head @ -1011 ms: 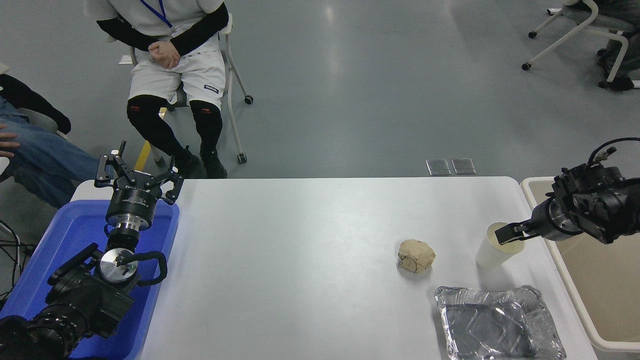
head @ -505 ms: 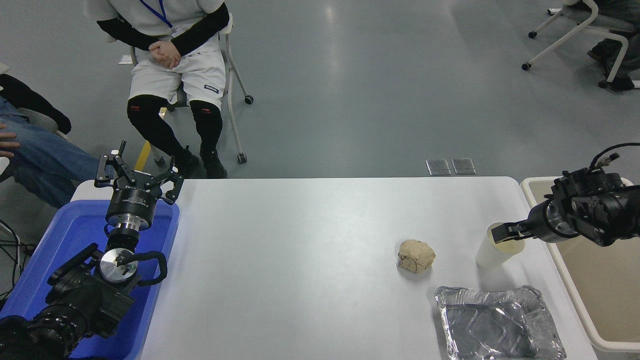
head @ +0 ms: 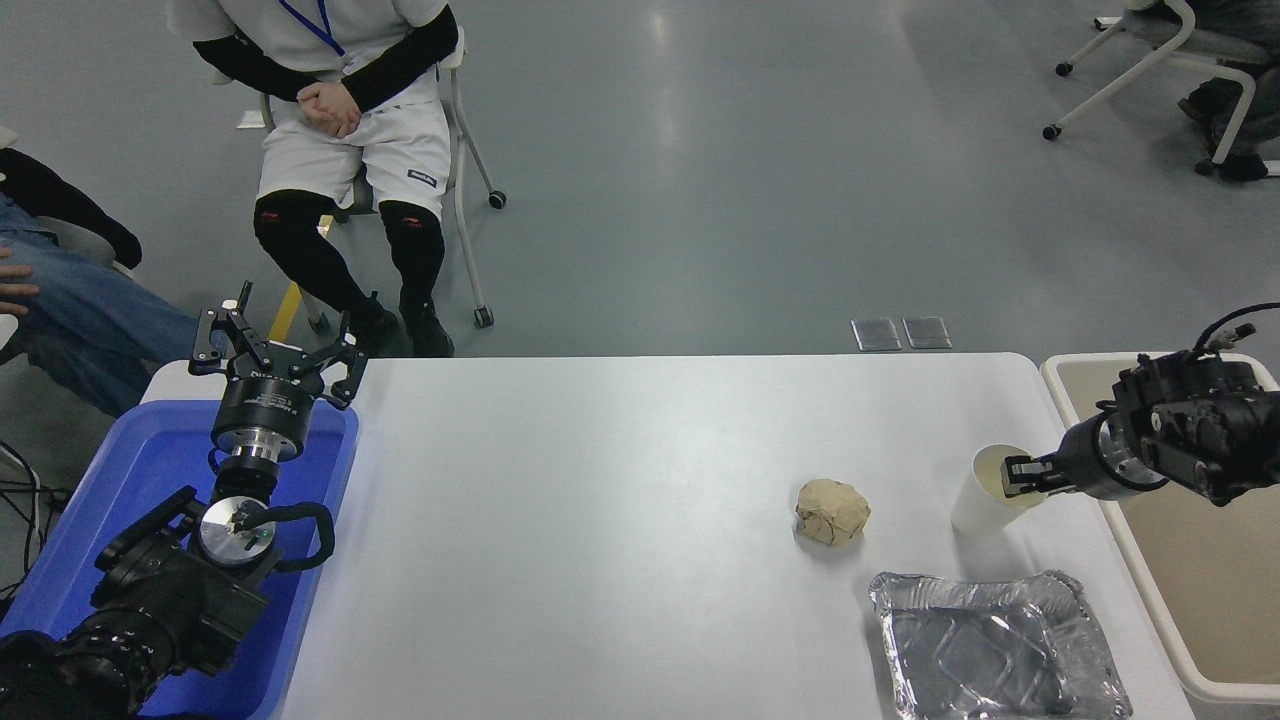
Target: Pick up paper cup place in dustbin
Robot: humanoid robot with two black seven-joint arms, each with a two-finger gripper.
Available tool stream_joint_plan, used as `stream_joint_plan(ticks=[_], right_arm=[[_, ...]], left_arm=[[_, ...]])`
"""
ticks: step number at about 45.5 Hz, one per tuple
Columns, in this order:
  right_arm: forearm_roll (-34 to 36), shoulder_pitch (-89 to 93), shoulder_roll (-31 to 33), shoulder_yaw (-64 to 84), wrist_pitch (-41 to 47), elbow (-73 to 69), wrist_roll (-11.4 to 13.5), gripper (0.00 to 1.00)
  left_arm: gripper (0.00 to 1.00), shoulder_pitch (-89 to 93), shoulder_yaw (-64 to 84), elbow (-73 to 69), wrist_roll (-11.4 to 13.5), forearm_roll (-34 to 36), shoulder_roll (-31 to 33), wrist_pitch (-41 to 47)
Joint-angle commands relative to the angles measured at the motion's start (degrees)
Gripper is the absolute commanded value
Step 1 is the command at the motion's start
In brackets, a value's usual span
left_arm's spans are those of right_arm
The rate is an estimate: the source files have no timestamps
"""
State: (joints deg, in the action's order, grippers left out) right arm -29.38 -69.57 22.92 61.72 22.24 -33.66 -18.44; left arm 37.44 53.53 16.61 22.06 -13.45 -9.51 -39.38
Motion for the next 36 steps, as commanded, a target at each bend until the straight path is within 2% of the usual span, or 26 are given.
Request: stream_joint_plan(ticks=[1,16,36], right_arm=[[1.1,-0.7,1.3,-0.1,0.2,-1.4,0.9,0.0],[1.2,-3.1,1.4,-0.3,0.9,-3.3,0.8,0.0],[1.4,-15.5,2.5,-0.2,20.1,-8.0,0.7,0.0]], left_arm=[[0.99,0.0,0.0,0.0,0.0,0.0,0.0,0.0],[0.99,0.0,0.0,0.0,-0.1,0.0,0.0,0.0],[0.99,0.0,-0.1,0.0,-0.1,0.0,0.0,-0.1]])
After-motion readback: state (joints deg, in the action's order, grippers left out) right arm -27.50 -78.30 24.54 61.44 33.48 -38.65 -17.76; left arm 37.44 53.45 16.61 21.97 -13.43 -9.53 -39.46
